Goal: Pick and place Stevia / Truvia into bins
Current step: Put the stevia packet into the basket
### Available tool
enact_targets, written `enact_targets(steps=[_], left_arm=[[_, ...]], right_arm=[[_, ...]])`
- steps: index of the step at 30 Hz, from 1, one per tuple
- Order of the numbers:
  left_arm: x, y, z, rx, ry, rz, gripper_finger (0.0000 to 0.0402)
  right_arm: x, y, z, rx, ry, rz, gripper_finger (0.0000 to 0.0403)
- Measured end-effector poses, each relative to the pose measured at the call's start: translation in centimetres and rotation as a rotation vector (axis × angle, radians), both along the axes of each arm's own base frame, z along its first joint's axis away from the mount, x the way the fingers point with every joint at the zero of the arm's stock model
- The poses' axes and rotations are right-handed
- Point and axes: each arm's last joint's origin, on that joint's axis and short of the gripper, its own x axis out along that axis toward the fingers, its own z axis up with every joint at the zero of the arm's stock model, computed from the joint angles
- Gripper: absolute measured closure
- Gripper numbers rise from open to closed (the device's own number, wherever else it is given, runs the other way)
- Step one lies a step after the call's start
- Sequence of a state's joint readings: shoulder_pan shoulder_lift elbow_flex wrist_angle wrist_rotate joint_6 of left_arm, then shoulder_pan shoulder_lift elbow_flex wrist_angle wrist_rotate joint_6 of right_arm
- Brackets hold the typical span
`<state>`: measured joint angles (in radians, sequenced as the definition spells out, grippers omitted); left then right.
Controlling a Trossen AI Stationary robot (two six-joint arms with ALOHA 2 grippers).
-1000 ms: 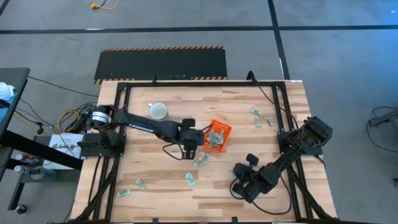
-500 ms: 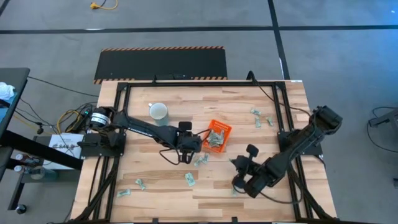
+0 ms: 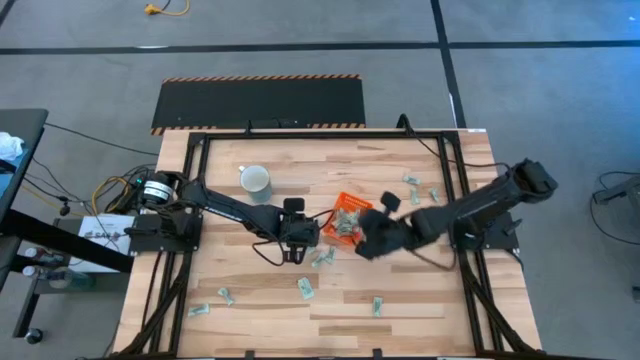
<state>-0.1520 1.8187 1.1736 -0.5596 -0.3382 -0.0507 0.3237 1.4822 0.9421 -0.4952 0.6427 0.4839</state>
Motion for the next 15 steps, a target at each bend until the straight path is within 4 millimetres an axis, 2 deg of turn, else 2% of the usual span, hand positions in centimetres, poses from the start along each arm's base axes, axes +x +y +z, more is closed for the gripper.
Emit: enact_targets(steps=[6, 11, 15], left_arm=[[0.1, -0.1, 0.0, -0.007, -0.01, 0.008, 0.0265], [0.1, -0.2, 0.0, -0.011, -0.015, 0.005, 0.0265], [0.2, -0.2, 0.1, -0.014, -0.023, 0.008, 0.0265]], right_arm=[[1.6, -2.6, 0.3, 0.083, 0.007, 0.132, 0.0399], [2.0, -4.0, -0.1, 0.189, 0.041, 0.191, 0.0399], [2.1, -4.8, -0.1, 0.205, 0.049, 0.199, 0.0395]])
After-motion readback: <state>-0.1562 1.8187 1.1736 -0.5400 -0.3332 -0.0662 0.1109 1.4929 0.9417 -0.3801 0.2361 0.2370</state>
